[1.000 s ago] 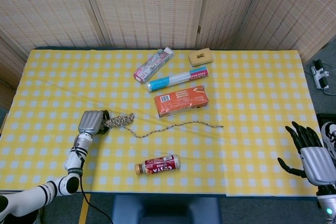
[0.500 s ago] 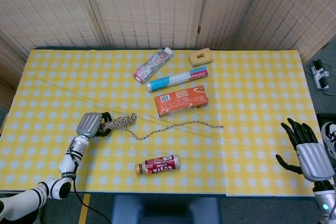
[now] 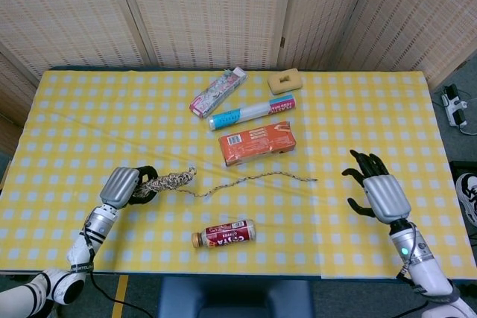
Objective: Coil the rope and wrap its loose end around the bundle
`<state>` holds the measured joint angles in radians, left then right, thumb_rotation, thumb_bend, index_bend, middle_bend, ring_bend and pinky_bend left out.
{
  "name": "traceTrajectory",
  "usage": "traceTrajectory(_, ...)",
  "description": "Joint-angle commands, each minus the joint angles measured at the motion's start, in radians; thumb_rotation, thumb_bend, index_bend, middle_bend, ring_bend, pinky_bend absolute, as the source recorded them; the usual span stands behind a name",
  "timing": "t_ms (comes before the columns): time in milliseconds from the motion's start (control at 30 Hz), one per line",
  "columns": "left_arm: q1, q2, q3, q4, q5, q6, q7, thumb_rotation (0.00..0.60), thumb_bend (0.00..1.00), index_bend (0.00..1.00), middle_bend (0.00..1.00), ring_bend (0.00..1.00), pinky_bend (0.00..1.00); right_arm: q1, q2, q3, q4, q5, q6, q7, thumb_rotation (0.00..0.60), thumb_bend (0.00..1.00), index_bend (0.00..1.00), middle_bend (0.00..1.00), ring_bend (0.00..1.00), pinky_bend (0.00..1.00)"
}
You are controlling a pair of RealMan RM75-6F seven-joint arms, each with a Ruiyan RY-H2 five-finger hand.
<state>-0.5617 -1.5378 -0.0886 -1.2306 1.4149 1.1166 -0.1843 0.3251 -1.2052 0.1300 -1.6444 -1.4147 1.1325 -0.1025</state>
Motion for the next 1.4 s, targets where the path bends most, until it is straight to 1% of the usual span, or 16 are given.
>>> traceTrajectory(33, 0.008, 0.011, 0.005, -0.023, -0.002, 0.002, 0.019, 0.600, 0.65, 0.76, 0.72, 0.65, 0.74, 0.093, -0.080, 0.043, 0.055, 0.095, -0.116, -0.052, 0.600, 0.35, 0.35, 0.06, 0.04, 0.00)
traceTrajectory(100, 0.011, 0.017, 0.010, -0.037, 0.000, -0.002, 0.030, 0.600, 0.65, 0.76, 0.72, 0.65, 0.73, 0.128, -0.119, 0.059, 0.096, 0.132, -0.150, -0.068, 0.600, 0.35, 0.38, 0.08, 0.05, 0.00)
traceTrajectory(233, 0.018, 0.024, 0.015, -0.054, 0.003, 0.004, 0.051, 0.600, 0.65, 0.76, 0.72, 0.65, 0.72, 0.179, -0.186, 0.075, 0.169, 0.196, -0.198, -0.105, 0.600, 0.35, 0.41, 0.09, 0.06, 0.00)
traceTrajectory(333, 0.021, 0.027, 0.014, -0.062, 0.000, 0.004, 0.058, 0.600, 0.65, 0.77, 0.72, 0.65, 0.72, 0.210, -0.234, 0.076, 0.219, 0.238, -0.225, -0.142, 0.600, 0.35, 0.41, 0.10, 0.06, 0.00)
traceTrajectory(533, 0.023, 0.027, 0.011, -0.073, 0.002, 0.006, 0.072, 0.600, 0.65, 0.77, 0.72, 0.65, 0.72, 0.253, -0.312, 0.073, 0.285, 0.304, -0.254, -0.198, 0.600, 0.35, 0.43, 0.10, 0.06, 0.00)
traceTrajectory(700, 0.024, 0.026, 0.011, -0.076, 0.002, 0.003, 0.078, 0.600, 0.65, 0.77, 0.72, 0.65, 0.72, 0.276, -0.345, 0.082, 0.319, 0.351, -0.271, -0.199, 0.600, 0.35, 0.43, 0.11, 0.06, 0.00)
traceTrajectory(900, 0.024, 0.021, 0.010, -0.077, 0.003, 0.001, 0.084, 0.600, 0.65, 0.77, 0.72, 0.65, 0.72, 0.308, -0.384, 0.075, 0.378, 0.393, -0.300, -0.224, 0.600, 0.35, 0.44, 0.11, 0.06, 0.00)
traceTrajectory(1167, 0.025, 0.017, 0.007, -0.072, -0.001, -0.003, 0.087, 0.600, 0.65, 0.77, 0.72, 0.65, 0.72, 0.332, -0.414, 0.062, 0.418, 0.412, -0.314, -0.240, 0.600, 0.35, 0.47, 0.13, 0.06, 0.00)
traceTrajectory(1400, 0.028, 0.018, 0.004, -0.066, -0.006, -0.005, 0.084, 0.600, 0.65, 0.77, 0.72, 0.65, 0.72, 0.345, -0.433, 0.055, 0.449, 0.427, -0.324, -0.242, 0.600, 0.38, 0.49, 0.13, 0.07, 0.00)
